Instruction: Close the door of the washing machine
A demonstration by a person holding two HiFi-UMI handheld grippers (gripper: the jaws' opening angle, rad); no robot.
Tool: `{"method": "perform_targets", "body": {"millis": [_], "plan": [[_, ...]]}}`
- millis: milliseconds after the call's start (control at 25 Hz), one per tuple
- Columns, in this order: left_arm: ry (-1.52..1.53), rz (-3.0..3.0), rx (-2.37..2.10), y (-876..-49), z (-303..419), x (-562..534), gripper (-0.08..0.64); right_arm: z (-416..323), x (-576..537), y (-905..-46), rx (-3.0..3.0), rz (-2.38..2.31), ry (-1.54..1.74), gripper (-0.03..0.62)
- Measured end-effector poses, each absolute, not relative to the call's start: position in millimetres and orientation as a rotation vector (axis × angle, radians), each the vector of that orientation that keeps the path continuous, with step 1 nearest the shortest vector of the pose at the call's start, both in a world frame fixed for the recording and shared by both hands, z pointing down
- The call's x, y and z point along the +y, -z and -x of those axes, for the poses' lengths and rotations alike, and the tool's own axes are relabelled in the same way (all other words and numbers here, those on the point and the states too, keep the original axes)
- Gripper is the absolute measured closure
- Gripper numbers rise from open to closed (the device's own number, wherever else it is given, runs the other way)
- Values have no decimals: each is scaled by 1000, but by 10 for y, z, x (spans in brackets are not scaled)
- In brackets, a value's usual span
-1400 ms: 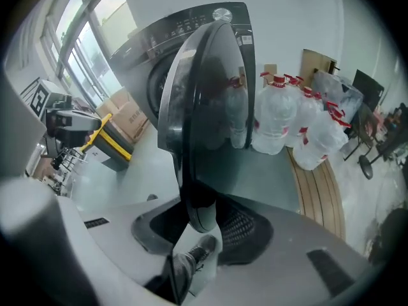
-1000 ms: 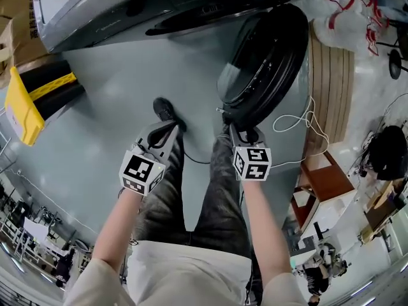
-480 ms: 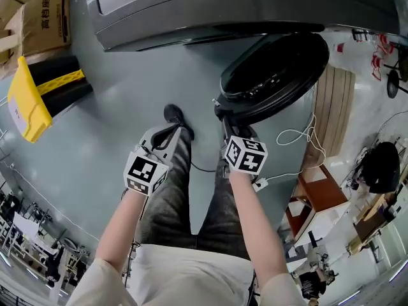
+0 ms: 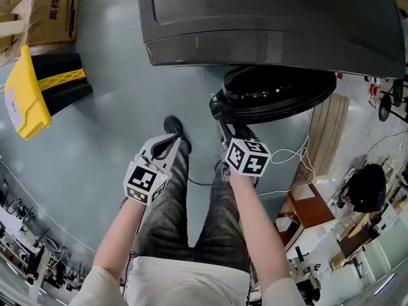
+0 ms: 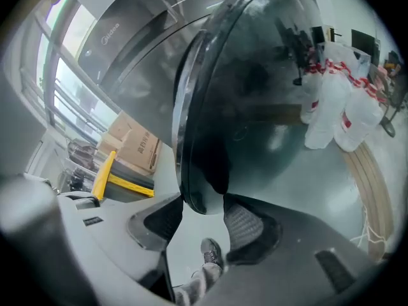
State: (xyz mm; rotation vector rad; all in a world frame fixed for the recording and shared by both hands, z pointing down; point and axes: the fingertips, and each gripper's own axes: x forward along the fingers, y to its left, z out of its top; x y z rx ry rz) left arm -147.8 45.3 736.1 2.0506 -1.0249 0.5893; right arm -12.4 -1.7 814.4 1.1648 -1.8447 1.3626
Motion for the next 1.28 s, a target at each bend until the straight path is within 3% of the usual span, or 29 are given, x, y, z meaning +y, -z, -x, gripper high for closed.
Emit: {"method": "perform_targets", "body": {"millis": [400, 680, 1280], "plan": [[-566, -2015, -1028, -7478, 1706, 562, 552, 521, -601, -8029, -2000, -1129, -1170, 376], [-579, -2011, -1008, -7535, 1776, 589, 552, 465, -1117, -7760, -2087, -1318, -859, 377], [-583, -1979, -998, -7670, 1930, 596, 552, 482, -1309, -7724, -2106, -1449, -768, 374]]}}
